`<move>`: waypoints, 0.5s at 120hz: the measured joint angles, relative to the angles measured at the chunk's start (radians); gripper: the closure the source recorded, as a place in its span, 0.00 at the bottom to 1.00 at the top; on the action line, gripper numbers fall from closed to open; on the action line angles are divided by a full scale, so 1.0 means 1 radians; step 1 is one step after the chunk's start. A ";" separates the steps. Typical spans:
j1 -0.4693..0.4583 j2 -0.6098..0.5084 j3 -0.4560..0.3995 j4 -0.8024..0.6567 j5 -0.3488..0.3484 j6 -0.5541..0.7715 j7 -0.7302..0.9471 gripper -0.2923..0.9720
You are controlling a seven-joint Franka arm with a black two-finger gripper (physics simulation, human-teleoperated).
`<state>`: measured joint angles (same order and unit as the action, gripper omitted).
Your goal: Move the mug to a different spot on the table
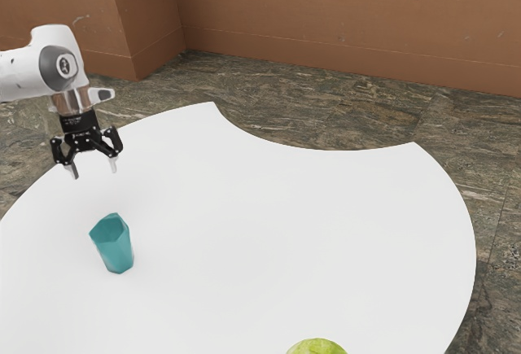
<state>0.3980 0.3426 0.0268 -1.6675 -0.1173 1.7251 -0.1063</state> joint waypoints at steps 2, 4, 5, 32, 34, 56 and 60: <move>-0.001 0.001 0.000 -0.009 -0.003 0.011 -0.002 0.23; -0.001 0.002 0.000 -0.017 -0.005 0.022 -0.005 0.23; -0.002 0.003 0.000 -0.020 -0.006 0.028 -0.006 0.23; -0.009 0.042 -0.001 -0.095 -0.034 0.155 -0.034 0.23; -0.010 0.042 -0.001 -0.105 -0.035 0.164 -0.036 0.23; -0.020 0.047 -0.001 -0.157 -0.040 0.234 -0.054 0.23; -0.024 0.045 -0.001 -0.169 -0.040 0.241 -0.058 0.23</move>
<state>0.3737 0.3879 0.0261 -1.8365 -0.1577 1.9661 -0.1643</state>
